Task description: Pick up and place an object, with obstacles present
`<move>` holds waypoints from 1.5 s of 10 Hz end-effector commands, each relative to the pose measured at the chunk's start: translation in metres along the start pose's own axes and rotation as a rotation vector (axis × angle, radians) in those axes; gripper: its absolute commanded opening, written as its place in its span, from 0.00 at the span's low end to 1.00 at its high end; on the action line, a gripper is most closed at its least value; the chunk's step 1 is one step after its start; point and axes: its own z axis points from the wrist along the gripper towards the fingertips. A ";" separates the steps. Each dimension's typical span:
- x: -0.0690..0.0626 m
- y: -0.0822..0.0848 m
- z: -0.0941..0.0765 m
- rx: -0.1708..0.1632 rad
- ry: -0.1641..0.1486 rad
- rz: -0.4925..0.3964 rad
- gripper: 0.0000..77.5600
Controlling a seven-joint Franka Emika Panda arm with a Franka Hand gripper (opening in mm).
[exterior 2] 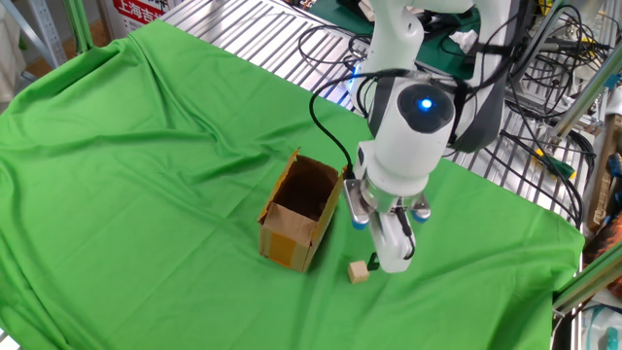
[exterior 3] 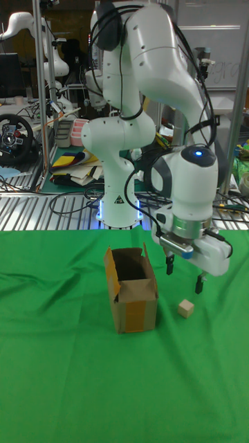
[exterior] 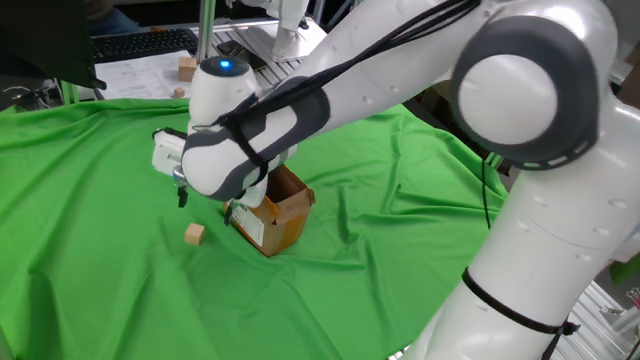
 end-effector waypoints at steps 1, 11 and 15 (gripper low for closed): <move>-0.014 -0.008 -0.028 0.016 0.019 -0.222 1.00; -0.045 -0.029 -0.071 0.066 0.053 -0.498 1.00; -0.058 -0.033 -0.080 0.065 0.055 -0.544 1.00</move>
